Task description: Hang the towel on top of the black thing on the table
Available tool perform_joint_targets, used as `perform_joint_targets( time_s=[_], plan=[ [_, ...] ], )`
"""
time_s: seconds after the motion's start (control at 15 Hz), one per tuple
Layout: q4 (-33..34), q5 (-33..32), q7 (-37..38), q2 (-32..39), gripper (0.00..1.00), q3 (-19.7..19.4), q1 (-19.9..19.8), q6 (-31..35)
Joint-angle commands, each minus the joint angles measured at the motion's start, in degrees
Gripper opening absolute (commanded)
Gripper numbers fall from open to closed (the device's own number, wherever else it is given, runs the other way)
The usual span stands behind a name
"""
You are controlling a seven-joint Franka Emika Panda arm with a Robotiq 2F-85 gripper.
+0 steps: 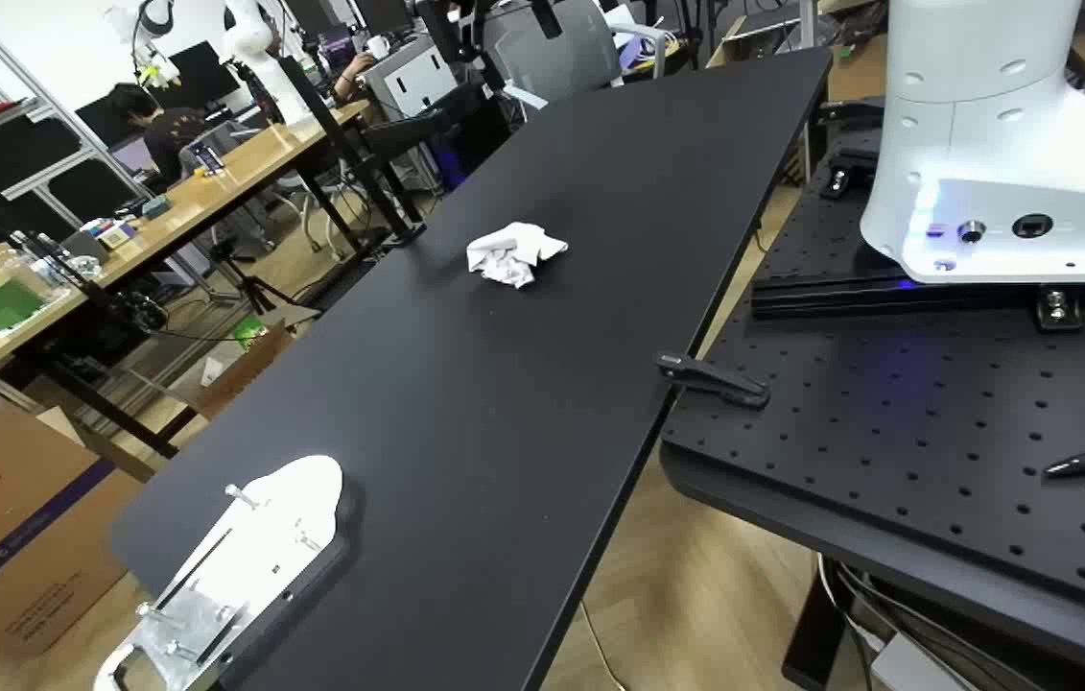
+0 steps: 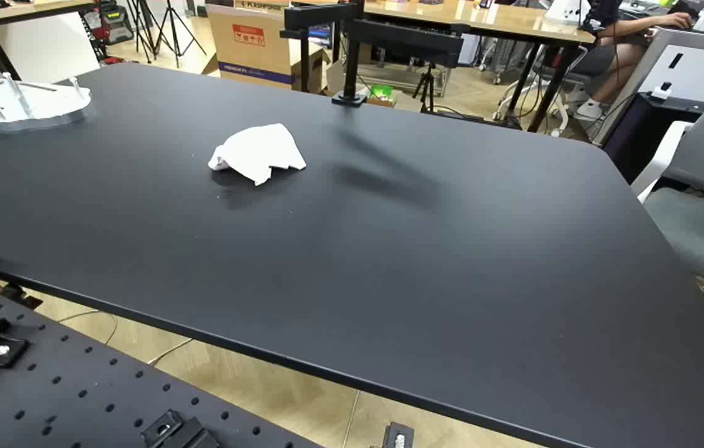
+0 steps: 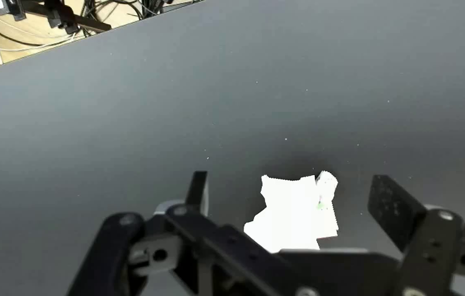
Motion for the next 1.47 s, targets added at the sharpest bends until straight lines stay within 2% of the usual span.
perform_joint_targets(
  time_s=[0.0,0.67,0.73,1.0,1.2,1.4],
  plan=[
    [0.1,-0.5,0.4,0.1,1.0,-1.2,1.2,-0.1],
    [0.1,-0.5,0.4,0.1,1.0,-1.2,1.2,-0.1],
    [-0.1,-1.5,2.6,0.1,1.0,-0.4,0.6,1.3],
    [-0.1,-3.8,9.3,4.4,1.0,-0.9,-2.8,15.0],
    [1.1,-8.8,16.6,10.9,1.0,-0.2,-6.6,27.2],
    [3.5,-15.1,23.6,18.6,1.0,-0.7,-8.6,34.6]
  ],
)
